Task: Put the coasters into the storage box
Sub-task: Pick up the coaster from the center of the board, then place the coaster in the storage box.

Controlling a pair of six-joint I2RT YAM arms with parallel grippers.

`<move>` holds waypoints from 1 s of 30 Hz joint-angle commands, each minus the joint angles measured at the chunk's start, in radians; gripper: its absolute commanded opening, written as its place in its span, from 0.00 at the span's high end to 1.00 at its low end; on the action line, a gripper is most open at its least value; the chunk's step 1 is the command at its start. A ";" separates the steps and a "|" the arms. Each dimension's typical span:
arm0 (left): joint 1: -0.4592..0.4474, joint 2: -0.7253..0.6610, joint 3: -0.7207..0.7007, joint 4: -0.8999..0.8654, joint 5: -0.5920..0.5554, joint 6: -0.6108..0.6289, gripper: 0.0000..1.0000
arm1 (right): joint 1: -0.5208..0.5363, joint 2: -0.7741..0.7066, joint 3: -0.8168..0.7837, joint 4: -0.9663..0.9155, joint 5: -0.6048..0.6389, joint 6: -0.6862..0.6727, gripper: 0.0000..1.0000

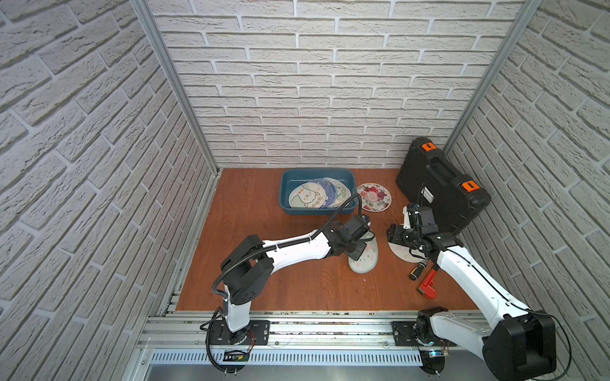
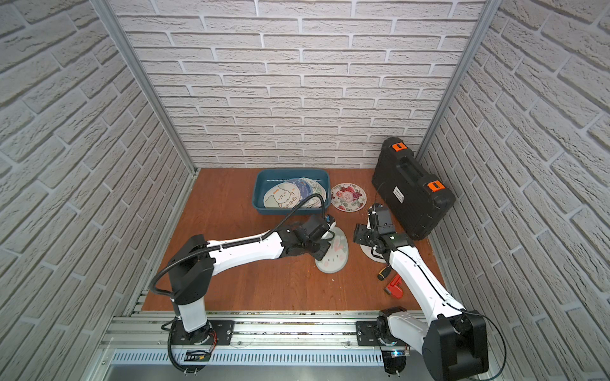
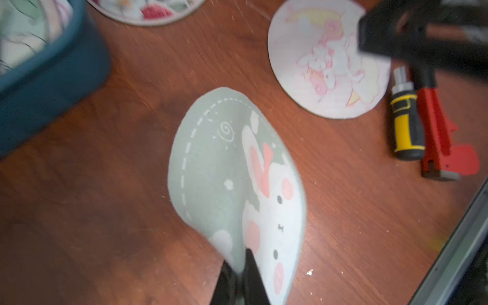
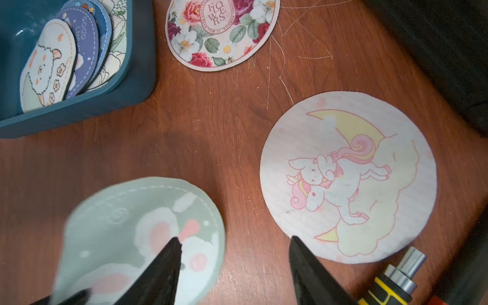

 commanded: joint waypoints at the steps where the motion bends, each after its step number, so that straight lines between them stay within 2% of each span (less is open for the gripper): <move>1: 0.050 -0.069 0.036 -0.017 -0.048 0.051 1.00 | 0.004 0.020 0.013 0.014 0.019 -0.014 0.35; 8: 0.179 -0.112 0.104 0.000 -0.040 0.115 1.00 | 0.005 0.041 0.015 0.036 0.018 -0.021 0.34; 14: 0.281 -0.059 0.222 0.012 -0.038 0.134 1.00 | 0.004 0.073 0.024 0.051 0.019 -0.029 0.34; 25: 0.406 0.169 0.445 0.062 0.044 0.107 1.00 | 0.004 0.165 0.040 0.088 0.006 -0.041 0.34; 27: 0.423 0.220 0.471 0.067 0.026 0.101 1.00 | 0.005 0.176 0.040 0.095 -0.003 -0.041 0.34; 30: 0.435 0.304 0.530 0.023 -0.061 0.114 1.00 | 0.004 0.188 0.041 0.102 -0.011 -0.040 0.34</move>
